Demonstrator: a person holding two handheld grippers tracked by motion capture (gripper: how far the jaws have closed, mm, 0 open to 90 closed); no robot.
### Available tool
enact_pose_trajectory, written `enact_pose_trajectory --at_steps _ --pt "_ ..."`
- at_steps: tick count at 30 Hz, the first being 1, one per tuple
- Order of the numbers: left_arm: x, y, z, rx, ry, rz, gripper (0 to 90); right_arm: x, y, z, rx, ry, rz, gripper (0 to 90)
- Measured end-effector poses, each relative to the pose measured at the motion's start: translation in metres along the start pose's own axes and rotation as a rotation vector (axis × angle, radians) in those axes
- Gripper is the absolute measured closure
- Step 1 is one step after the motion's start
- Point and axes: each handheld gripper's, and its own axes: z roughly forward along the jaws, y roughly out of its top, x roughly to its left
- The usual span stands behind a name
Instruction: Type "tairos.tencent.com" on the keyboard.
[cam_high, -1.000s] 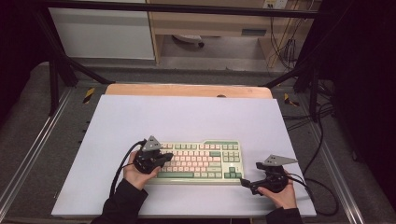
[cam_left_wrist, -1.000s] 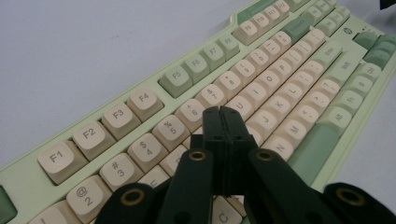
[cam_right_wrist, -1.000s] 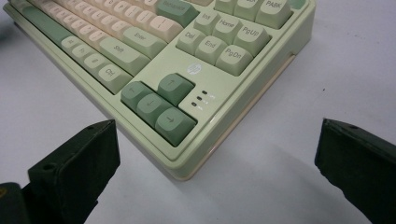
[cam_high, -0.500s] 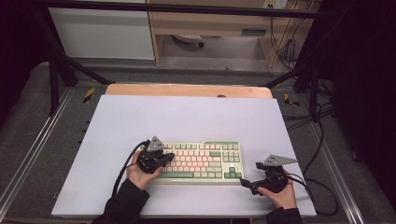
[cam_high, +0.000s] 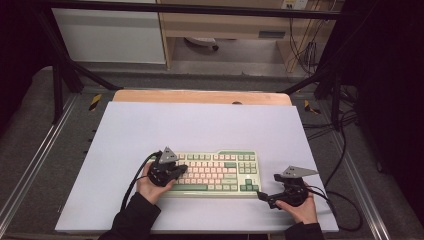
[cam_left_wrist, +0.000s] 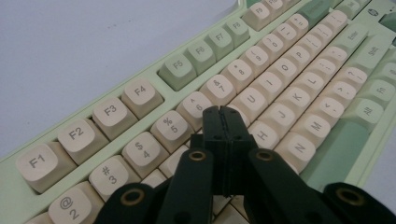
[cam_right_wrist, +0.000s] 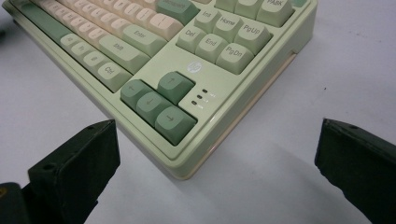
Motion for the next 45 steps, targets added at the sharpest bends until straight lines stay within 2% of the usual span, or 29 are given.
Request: enact_pose_trajectory --at_steps 11,20,35,41,45 --pt "-0.002 -0.001 -0.016 -0.026 -0.008 0.025 90.0 0.000 0.000 0.000 0.004 -0.002 0.000 0.5" --pt "0.001 -0.010 -0.030 -0.018 -0.005 0.036 90.0 0.000 0.000 0.000 0.003 -0.001 0.002 0.5" --pt "0.019 -0.031 -0.056 -0.020 0.029 -0.004 90.0 0.001 -0.001 0.000 0.005 0.000 0.003 0.6" --pt "0.026 -0.037 -0.057 -0.020 0.048 -0.026 90.0 0.001 -0.001 0.001 0.005 0.001 0.006 0.6" --pt "0.028 -0.038 -0.055 -0.016 0.055 -0.027 90.0 0.001 -0.001 0.001 0.008 0.000 0.002 0.6"
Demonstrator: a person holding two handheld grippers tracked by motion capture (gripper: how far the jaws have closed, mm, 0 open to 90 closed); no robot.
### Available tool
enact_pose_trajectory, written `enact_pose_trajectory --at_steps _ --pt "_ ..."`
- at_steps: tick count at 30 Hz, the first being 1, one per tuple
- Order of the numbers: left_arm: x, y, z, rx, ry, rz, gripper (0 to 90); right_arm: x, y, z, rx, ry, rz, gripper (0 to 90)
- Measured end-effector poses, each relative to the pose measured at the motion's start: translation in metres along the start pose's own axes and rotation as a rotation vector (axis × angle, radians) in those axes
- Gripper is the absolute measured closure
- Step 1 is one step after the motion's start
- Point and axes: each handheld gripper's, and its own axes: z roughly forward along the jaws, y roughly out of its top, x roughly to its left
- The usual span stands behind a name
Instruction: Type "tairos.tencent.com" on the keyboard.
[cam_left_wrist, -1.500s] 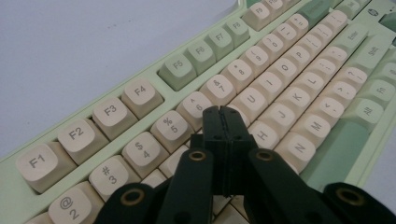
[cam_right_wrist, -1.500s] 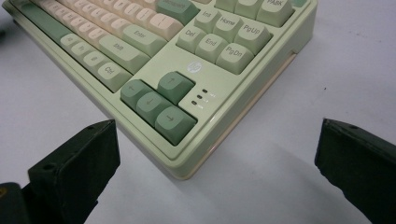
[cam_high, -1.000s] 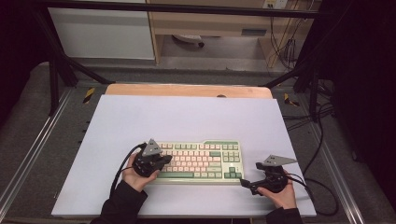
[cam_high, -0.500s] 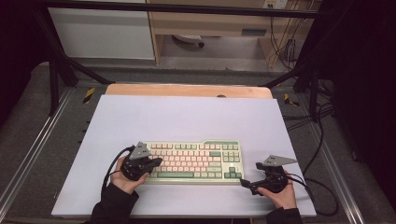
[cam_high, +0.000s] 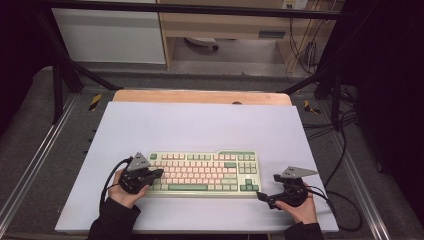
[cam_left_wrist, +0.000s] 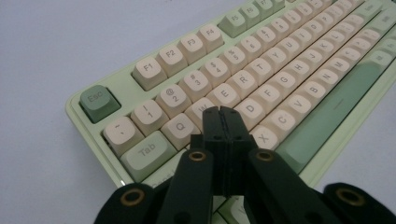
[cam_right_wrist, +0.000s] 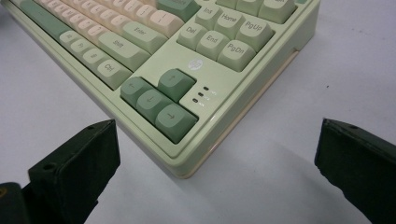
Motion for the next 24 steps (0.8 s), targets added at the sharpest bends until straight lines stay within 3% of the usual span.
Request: enact_pose_trajectory --at_steps 15,24 --pt "0.0023 -0.0042 0.0071 0.013 0.003 0.001 90.0 0.0001 0.0000 0.0001 0.004 0.002 -0.004 0.7" --pt "0.0000 -0.0025 0.0013 0.001 0.002 0.004 90.0 0.0011 0.0010 -0.0013 -0.005 -0.001 -0.004 1.2"
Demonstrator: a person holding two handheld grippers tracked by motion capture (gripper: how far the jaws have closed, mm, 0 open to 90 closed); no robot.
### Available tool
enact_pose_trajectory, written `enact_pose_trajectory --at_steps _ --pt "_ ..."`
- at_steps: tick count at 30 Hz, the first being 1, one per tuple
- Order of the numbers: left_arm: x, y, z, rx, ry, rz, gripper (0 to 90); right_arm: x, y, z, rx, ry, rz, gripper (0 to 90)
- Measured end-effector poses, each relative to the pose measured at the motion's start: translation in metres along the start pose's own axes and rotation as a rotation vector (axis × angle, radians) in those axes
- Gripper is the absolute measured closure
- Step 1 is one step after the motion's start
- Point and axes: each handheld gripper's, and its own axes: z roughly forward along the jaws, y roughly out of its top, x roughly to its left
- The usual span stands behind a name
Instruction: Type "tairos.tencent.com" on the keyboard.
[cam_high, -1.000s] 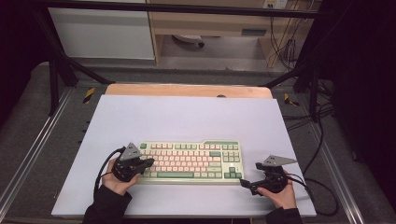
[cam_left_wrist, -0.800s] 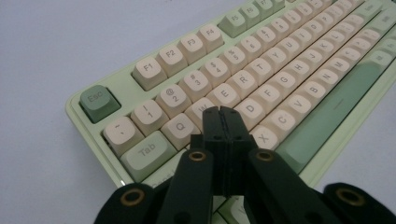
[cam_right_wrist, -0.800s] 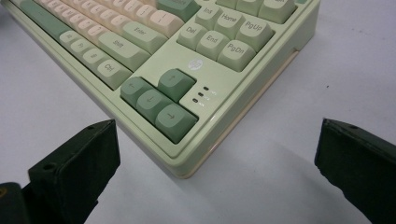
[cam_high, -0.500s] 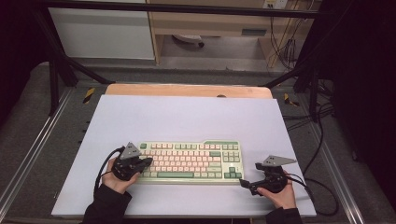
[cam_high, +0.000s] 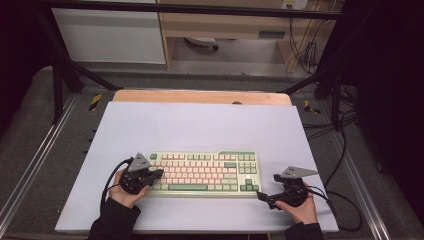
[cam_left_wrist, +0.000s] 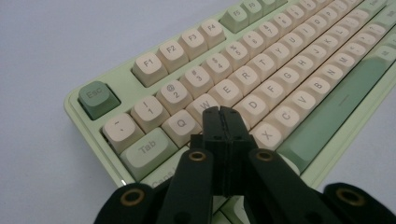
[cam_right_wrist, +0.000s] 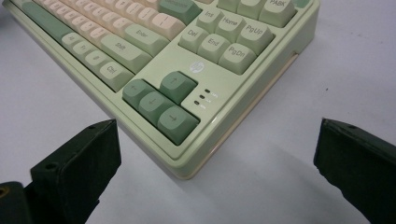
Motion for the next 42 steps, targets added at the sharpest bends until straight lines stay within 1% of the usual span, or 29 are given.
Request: enact_pose_trajectory --at_steps 6,8,9,10,12,14,16,18,23,24,26,27,29,31,34,35,36,39,42 --pt "-0.001 0.000 -0.002 -0.006 -0.002 -0.002 90.0 0.006 0.005 -0.001 -0.008 0.001 -0.017 3.5" --pt "-0.001 0.000 -0.003 -0.008 -0.003 0.000 90.0 0.008 0.006 -0.001 -0.015 0.002 -0.020 5.9" --pt "-0.001 -0.001 -0.004 -0.009 -0.005 0.000 90.0 0.010 0.008 0.000 -0.020 -0.001 -0.034 6.9" --pt "-0.001 -0.001 -0.005 -0.009 -0.006 0.001 90.0 0.014 0.010 0.000 -0.019 -0.005 -0.047 8.8" --pt "-0.002 -0.002 -0.006 -0.012 -0.007 0.000 90.0 0.016 0.012 0.000 -0.021 -0.001 -0.051 9.7" --pt "-0.002 -0.002 -0.006 -0.012 -0.007 0.002 90.0 0.022 0.017 0.001 -0.032 0.004 -0.067 14.3" --pt "-0.001 -0.003 -0.007 -0.012 -0.008 0.000 90.0 0.025 0.019 0.001 -0.033 0.010 -0.070 15.6" --pt "-0.001 -0.004 -0.007 -0.013 -0.006 -0.003 90.0 0.029 0.022 0.002 -0.039 0.024 -0.075 19.7" --pt "0.000 -0.005 -0.008 -0.014 -0.008 -0.008 90.0 0.037 0.028 0.006 -0.022 0.060 -0.085 33.4" --pt "0.000 -0.005 -0.008 -0.014 -0.009 -0.007 90.0 0.039 0.029 0.008 -0.029 0.067 -0.089 35.8" --pt "0.000 -0.005 -0.008 -0.014 -0.009 -0.007 90.0 0.044 0.033 0.011 -0.025 0.080 -0.113 42.6" --pt "0.000 -0.005 -0.008 -0.014 -0.009 -0.006 90.0 0.044 0.033 0.011 -0.025 0.080 -0.113 42.6" --pt "0.000 -0.005 -0.009 -0.016 -0.009 -0.008 90.0 0.050 0.038 0.015 -0.026 0.082 -0.132 46.9" --pt "0.001 -0.005 -0.009 -0.019 -0.009 -0.009 90.0 0.052 0.040 0.016 -0.030 0.084 -0.139 51.6" --pt "0.001 -0.005 -0.009 -0.023 -0.010 -0.010 90.0 0.060 0.051 0.022 -0.034 0.102 -0.154 58.3" --pt "0.001 -0.005 -0.009 -0.022 -0.012 -0.010 90.0 0.060 0.051 0.022 -0.034 0.102 -0.154 58.3" --pt "0.001 -0.005 -0.009 -0.022 -0.011 -0.010 90.0 0.063 0.053 0.025 -0.038 0.108 -0.157 60.2" --pt "0.001 -0.005 -0.010 -0.024 -0.011 -0.011 90.0 0.069 0.059 0.032 -0.029 0.107 -0.179 64.6" --pt "0.001 -0.005 -0.010 -0.026 -0.012 -0.011 90.0 0.073 0.064 0.037 -0.028 0.110 -0.177 68.4"
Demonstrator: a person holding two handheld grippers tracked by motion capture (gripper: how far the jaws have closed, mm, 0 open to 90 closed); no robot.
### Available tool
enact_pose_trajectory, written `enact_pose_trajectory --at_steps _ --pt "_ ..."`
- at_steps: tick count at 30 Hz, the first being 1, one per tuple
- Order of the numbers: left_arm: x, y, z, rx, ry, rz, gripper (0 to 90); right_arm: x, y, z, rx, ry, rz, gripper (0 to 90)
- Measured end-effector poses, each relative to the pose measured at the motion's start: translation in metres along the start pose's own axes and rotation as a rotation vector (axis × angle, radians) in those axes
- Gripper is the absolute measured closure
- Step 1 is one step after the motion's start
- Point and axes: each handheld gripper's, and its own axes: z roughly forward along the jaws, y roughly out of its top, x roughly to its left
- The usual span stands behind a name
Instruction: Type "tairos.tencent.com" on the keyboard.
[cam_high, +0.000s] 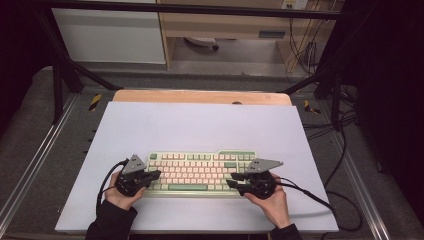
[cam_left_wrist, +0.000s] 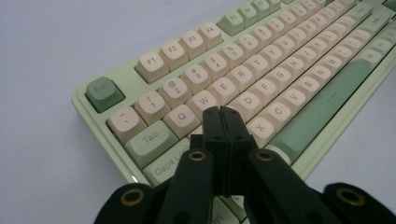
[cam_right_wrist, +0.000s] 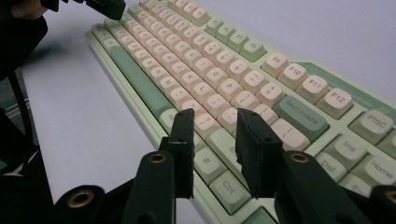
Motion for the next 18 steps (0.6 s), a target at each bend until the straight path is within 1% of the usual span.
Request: enact_pose_trajectory --at_steps 3,5,7,13,15,18 --pt "0.000 0.000 0.000 0.000 0.000 0.000 90.0 0.002 0.005 0.005 -0.003 -0.001 0.001 72.2" --pt "0.000 0.000 0.000 0.001 -0.001 0.000 89.9 0.004 0.010 0.012 -0.006 -0.001 0.012 76.5" --pt "0.000 0.000 0.000 0.002 -0.002 -0.001 90.0 0.005 0.012 0.014 -0.008 0.001 0.016 77.4" --pt "0.000 0.000 0.001 0.003 -0.006 0.001 90.0 0.009 0.021 0.027 -0.004 0.013 0.034 84.7" --pt "0.000 0.000 0.001 0.004 -0.006 0.002 90.0 0.010 0.024 0.032 0.005 0.009 0.032 86.0" --pt "0.000 0.000 0.001 0.004 -0.007 0.002 90.0 0.010 0.027 0.039 0.004 0.005 0.030 88.6"
